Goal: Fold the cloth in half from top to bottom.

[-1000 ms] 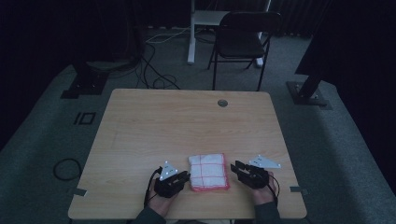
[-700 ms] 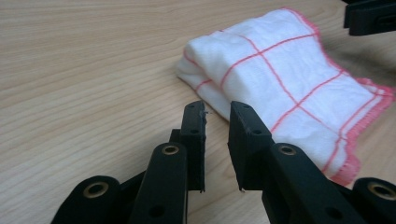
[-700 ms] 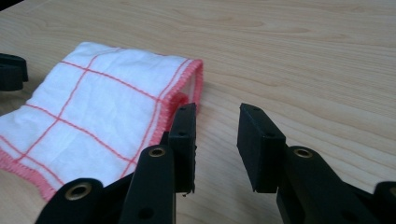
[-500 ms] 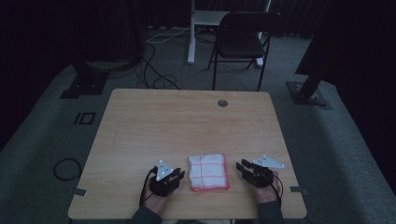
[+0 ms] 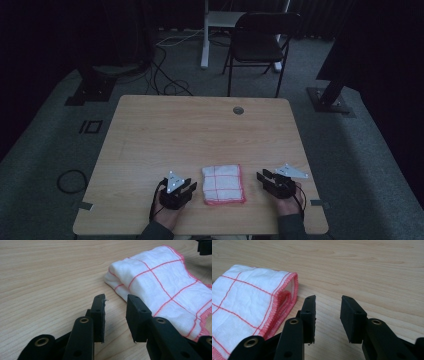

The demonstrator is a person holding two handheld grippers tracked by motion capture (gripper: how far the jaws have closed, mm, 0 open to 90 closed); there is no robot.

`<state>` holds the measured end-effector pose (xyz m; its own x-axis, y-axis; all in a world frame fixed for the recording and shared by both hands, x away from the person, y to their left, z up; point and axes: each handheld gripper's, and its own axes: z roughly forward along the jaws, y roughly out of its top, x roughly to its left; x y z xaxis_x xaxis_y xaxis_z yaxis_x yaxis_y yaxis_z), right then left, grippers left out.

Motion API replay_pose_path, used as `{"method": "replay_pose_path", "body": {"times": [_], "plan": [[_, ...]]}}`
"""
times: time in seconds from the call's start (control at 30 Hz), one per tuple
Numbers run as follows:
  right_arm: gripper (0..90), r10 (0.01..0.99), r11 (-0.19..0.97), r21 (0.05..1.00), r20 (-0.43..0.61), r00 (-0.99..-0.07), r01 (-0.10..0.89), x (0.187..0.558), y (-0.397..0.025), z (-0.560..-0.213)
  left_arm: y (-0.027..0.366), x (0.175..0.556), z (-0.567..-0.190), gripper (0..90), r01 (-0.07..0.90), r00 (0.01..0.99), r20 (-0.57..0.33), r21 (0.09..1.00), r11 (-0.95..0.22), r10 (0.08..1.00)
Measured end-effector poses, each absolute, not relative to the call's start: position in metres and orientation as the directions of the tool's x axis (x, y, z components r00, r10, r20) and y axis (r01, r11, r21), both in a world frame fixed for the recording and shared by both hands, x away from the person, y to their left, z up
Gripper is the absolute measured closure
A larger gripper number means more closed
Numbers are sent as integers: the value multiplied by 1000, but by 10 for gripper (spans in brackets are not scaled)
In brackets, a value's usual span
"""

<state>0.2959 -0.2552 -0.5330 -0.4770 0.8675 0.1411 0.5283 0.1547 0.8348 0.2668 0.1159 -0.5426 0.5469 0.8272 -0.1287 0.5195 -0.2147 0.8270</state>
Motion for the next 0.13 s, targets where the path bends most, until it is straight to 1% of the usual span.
{"method": "replay_pose_path", "body": {"times": [0.13], "plan": [[654,868,155,834,142,-477,529,297,-256,-533,116,267,-543,670,524,540,-135,826,-206,831]]}}
